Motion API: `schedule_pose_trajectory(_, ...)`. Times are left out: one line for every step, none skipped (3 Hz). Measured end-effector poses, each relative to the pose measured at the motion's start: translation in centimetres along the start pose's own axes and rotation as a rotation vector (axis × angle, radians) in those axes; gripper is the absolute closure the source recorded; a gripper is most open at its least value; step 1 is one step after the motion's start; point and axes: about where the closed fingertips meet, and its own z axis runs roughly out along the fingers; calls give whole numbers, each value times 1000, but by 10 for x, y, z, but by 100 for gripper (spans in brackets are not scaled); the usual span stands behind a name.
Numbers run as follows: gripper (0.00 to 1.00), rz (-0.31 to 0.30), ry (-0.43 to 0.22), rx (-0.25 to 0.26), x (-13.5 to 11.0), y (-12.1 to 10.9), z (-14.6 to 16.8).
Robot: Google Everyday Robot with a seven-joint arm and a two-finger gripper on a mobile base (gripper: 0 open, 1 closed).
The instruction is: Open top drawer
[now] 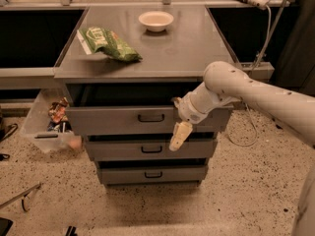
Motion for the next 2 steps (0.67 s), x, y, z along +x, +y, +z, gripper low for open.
schedule_pose_trajectory(0,5,2,-14,0,8,-1)
schedule_pose_trajectory(0,26,-12,-59,-3,41,-13)
